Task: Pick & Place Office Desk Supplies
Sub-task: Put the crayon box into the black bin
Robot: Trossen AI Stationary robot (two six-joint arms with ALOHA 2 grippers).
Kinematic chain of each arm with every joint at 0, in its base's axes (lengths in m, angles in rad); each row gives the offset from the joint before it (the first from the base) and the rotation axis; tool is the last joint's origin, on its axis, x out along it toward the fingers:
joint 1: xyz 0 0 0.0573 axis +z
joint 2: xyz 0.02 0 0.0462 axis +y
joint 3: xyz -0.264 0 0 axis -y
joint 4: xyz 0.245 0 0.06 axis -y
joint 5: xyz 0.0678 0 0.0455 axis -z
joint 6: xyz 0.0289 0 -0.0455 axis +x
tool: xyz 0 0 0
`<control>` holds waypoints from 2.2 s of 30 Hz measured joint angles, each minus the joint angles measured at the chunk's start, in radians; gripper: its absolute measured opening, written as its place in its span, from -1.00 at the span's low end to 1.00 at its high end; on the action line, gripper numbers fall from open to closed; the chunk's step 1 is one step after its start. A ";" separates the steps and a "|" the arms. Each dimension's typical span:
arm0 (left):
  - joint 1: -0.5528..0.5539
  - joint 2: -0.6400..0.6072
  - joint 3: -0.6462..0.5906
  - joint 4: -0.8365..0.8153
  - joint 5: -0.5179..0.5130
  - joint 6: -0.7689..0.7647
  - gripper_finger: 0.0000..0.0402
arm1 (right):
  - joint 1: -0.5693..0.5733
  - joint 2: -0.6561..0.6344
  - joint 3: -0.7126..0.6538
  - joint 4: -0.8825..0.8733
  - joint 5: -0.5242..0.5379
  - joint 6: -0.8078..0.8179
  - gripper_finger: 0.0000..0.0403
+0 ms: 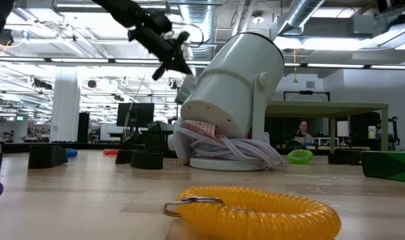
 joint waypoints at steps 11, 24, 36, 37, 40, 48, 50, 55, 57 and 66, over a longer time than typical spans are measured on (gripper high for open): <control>-0.177 -0.045 0.001 -0.229 -0.138 -0.053 -1.00 | 0.000 0.000 0.000 -0.001 0.000 0.000 0.14; -0.354 -0.045 0.001 -0.355 -0.346 -0.218 -1.00 | 0.001 0.000 0.000 -0.022 -0.026 0.002 0.14; -0.426 -0.044 -0.086 -0.368 -0.415 -0.388 -1.00 | 0.001 0.000 0.000 -0.082 -0.036 0.081 0.14; -0.432 -0.044 -0.091 -0.367 -0.422 -0.400 -1.00 | 0.002 0.000 0.000 -0.086 -0.038 0.086 0.14; -0.444 -0.044 -0.108 -0.346 -0.448 -0.434 -1.00 | 0.002 0.000 0.000 -0.090 -0.042 0.088 0.14; -0.438 -0.044 -0.177 -0.301 -0.462 -0.491 -1.00 | 0.008 0.000 0.000 -0.115 -0.065 0.106 0.14; -0.438 -0.044 -0.202 -0.273 -0.461 -0.501 -1.00 | 0.013 0.000 0.000 -0.115 -0.066 0.106 0.14; -0.432 -0.044 -0.229 -0.226 -0.470 -0.522 -0.98 | 0.021 0.000 0.000 -0.115 -0.068 0.107 0.14; -0.432 -0.044 -0.229 -0.211 -0.504 -0.525 -0.94 | 0.021 0.000 0.000 -0.115 -0.069 0.114 0.14; -0.418 -0.045 -0.229 -0.180 -0.526 -0.514 -0.50 | 0.021 0.000 0.000 -0.111 -0.084 0.116 0.14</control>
